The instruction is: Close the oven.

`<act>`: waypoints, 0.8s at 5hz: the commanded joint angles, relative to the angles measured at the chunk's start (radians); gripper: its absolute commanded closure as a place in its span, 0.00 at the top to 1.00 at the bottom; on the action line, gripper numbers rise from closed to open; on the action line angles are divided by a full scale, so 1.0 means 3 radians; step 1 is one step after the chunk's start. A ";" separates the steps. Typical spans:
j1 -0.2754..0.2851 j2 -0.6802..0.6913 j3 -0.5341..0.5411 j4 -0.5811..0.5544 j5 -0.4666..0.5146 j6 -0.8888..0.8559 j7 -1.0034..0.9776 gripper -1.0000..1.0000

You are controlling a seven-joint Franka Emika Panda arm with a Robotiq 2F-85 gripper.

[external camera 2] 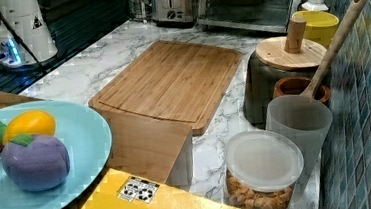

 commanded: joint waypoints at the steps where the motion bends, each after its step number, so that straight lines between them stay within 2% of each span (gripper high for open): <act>1: 0.0602 -0.1139 0.0515 -0.1018 0.0590 0.2165 -0.0517 0.00; 2: 0.0530 -0.1197 0.0529 -0.1109 0.0786 0.2397 -0.0704 0.00; 3: 0.0590 -0.1196 0.0470 -0.1109 0.0781 0.2398 -0.0705 0.00; 4: 0.0571 -0.1196 0.0487 -0.1109 0.0784 0.2398 -0.0705 0.00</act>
